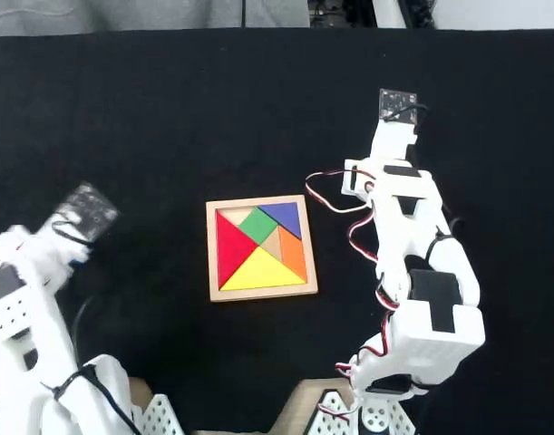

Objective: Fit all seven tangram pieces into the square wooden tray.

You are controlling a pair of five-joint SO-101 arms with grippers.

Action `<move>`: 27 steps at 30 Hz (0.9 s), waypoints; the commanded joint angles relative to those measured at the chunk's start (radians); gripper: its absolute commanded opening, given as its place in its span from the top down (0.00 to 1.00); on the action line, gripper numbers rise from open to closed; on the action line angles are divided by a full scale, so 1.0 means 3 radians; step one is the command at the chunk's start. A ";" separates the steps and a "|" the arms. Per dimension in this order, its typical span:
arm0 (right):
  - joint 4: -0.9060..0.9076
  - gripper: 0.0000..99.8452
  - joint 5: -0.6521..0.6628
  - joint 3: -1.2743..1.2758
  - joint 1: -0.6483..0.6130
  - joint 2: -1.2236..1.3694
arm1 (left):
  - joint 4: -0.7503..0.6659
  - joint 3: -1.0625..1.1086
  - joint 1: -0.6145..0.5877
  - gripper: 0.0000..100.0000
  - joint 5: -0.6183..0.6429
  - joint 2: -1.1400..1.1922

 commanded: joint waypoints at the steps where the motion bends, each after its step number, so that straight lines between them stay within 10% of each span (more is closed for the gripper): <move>1: -0.0046 0.99 0.0031 -0.0110 -0.0051 -0.0028 | 0.0680 -0.0724 0.0238 0.97 -0.0107 0.0261; 8: -0.0046 0.99 0.0031 -0.0110 -0.0051 -0.0028 | 0.1570 -0.1936 0.0079 0.97 -0.1488 0.1729; 15: -0.0051 0.99 0.0031 -0.0110 -0.0051 -0.0028 | 0.1391 -0.2749 0.0038 0.94 -0.1115 0.2777; 19: -0.0061 0.99 0.0031 -0.0115 -0.0056 -0.0028 | 0.1371 -0.2729 0.0033 0.71 -0.1274 0.2864; 27: -0.0072 0.99 0.0036 -0.0125 -0.0061 -0.0028 | 0.0680 -0.2544 0.0064 0.71 -0.1514 0.2961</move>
